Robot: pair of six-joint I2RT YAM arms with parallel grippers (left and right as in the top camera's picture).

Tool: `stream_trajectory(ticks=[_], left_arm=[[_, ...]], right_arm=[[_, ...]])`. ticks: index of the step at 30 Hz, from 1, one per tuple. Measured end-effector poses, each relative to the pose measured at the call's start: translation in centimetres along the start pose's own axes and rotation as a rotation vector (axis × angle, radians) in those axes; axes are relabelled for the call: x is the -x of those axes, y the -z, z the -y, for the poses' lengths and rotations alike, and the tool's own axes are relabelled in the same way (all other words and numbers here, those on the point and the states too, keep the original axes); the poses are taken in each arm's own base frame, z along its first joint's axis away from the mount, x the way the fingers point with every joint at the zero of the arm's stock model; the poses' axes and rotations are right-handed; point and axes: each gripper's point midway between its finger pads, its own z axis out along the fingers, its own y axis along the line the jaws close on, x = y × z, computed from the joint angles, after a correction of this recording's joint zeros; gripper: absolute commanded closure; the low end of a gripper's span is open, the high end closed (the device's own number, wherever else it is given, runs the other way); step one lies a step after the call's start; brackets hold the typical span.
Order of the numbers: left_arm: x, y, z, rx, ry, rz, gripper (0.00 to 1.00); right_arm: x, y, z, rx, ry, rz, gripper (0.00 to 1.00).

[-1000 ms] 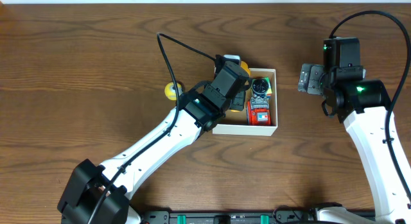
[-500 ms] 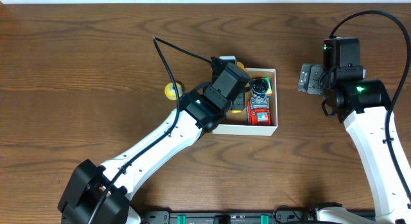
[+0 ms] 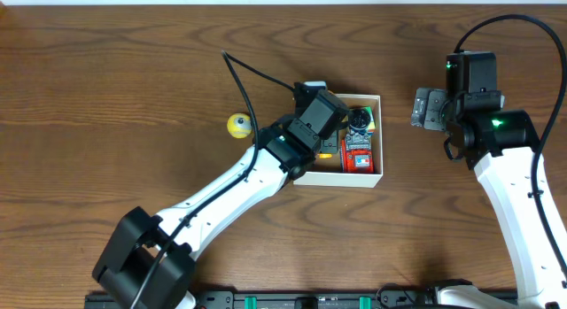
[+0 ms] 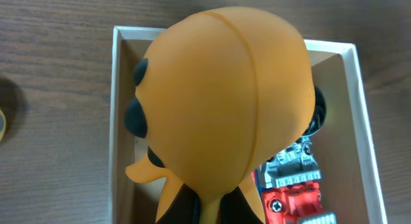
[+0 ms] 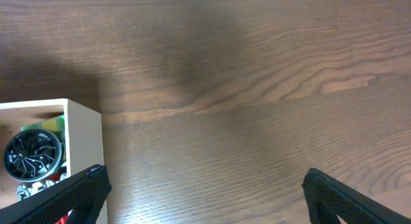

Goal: Pack container
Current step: 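Lower the dinosaur into the box and open the left gripper, then grasp the yellow-grey ball with the left gripper and carry it over the box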

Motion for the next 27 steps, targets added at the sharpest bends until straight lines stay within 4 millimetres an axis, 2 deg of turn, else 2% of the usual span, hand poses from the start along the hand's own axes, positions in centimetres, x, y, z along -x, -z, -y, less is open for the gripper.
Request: stream_trajectory(ticks=[4, 6, 7, 10, 11, 18, 22, 24, 27], left_arm=[[-0.6, -0.9, -0.2, 0.014, -0.004, -0.017, 0.94], [-0.9, -1.3, -0.3, 0.021, -0.006, -0.026, 0.83], [-1.0, -1.5, -0.4, 0.025, -0.007, -0.031, 0.74], [-1.1, -1.7, -0.5, 0.028, -0.006, -0.034, 0.65], [-1.1, -1.7, -0.5, 0.028, -0.005, -0.034, 0.55], [-1.4, -1.6, -0.8, 0.044, -0.014, -0.043, 0.53], [-0.8, -1.3, -1.4, 0.074, -0.025, -0.017, 0.53], [0.0, -0.5, -1.6, 0.09, -0.045, 0.017, 0.53], [1.9, 2.0, -2.3, 0.124, -0.077, 0.092, 0.53]], right_arm=[[0.0, 0.0, 0.0, 0.0, -0.001, 0.0, 0.01], [0.0, 0.0, 0.0, 0.0, -0.001, 0.001, 0.01], [0.0, 0.0, 0.0, 0.0, 0.0, 0.0, 0.01], [0.0, 0.0, 0.0, 0.0, 0.0, 0.0, 0.01], [0.0, 0.0, 0.0, 0.0, 0.0, 0.0, 0.01], [0.0, 0.0, 0.0, 0.0, 0.0, 0.0, 0.01], [0.0, 0.0, 0.0, 0.0, 0.0, 0.0, 0.01], [0.0, 0.0, 0.0, 0.0, -0.001, 0.0, 0.01], [0.0, 0.0, 0.0, 0.0, 0.0, 0.0, 0.01]])
